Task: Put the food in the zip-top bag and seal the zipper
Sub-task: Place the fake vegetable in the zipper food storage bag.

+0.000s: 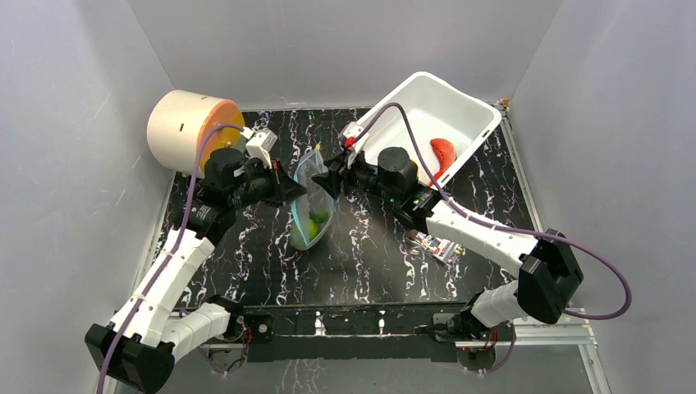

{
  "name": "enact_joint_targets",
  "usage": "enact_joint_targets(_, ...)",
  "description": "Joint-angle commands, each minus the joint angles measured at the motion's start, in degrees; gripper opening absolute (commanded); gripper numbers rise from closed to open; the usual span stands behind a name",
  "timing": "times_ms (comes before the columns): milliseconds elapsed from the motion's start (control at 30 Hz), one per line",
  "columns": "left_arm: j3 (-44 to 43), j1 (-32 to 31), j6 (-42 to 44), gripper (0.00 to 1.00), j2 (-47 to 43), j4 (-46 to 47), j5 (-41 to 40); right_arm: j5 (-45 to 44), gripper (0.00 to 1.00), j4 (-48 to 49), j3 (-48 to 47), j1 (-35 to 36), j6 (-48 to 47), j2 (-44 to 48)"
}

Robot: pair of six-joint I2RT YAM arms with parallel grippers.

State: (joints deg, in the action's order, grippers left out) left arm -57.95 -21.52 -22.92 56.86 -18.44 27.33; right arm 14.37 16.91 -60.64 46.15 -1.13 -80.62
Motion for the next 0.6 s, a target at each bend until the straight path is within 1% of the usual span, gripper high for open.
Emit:
enact_joint_targets(0, 0.95, -0.19, 3.38, 0.00, -1.50, 0.51, -3.45, -4.92, 0.51, -4.25, -5.44, 0.17, 10.00, 2.48)
enact_joint_targets(67, 0.55, -0.19, 4.88, 0.00, -0.54, -1.10, -4.93, -5.60, 0.51, -9.18, -7.97, 0.17, 12.18, 2.40)
enact_joint_targets(167, -0.26, -0.19, 6.87, 0.00, 1.12, -3.31, -6.89, -3.58, 0.54, -14.87, -10.64, 0.12, 12.74, 3.13)
enact_joint_targets(300, -0.71, -0.19, 9.60, 0.00, 1.72, -3.74, -7.69, -2.85, 0.58, -17.01, -11.10, -0.32, 15.73, 5.91)
enact_joint_targets(367, -0.96, -0.23, 10.95, 0.00, 1.55, -3.71, -8.92, -3.74, 0.58, -18.70, -12.46, -1.10, 18.72, 6.21)
enact_joint_targets(467, -1.29, -0.19, 12.60, 0.00, 1.09, -3.38, -11.82, -6.57, 0.57, -23.80, -15.19, -2.37, 22.45, 5.31)
enact_joint_targets(567, -2.31, -0.19, 13.88, 0.00, 0.69, -2.84, -14.55, -7.45, 0.56, -24.99, -15.51, -3.44, 23.80, 4.88)
